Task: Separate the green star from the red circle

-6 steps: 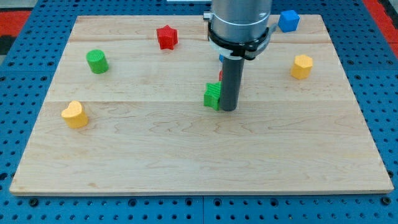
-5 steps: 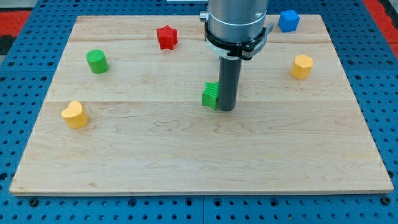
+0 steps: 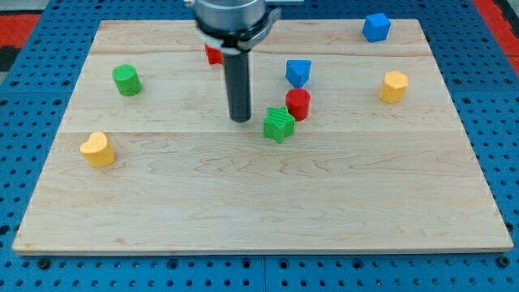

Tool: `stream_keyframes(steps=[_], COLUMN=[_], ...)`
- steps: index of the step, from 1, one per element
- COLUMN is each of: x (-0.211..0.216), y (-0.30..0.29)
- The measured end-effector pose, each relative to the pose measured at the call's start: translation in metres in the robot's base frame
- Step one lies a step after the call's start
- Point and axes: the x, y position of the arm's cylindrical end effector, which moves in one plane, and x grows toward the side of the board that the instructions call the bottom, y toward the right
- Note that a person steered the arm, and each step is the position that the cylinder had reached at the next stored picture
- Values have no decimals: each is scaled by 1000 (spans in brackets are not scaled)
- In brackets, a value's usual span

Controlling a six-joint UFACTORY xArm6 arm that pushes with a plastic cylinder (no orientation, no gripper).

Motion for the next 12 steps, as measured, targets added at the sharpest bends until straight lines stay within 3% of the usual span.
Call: stream_keyframes(steps=[3,5,9,12], x=[32,-8,-26,27], y=[25,25,75,62])
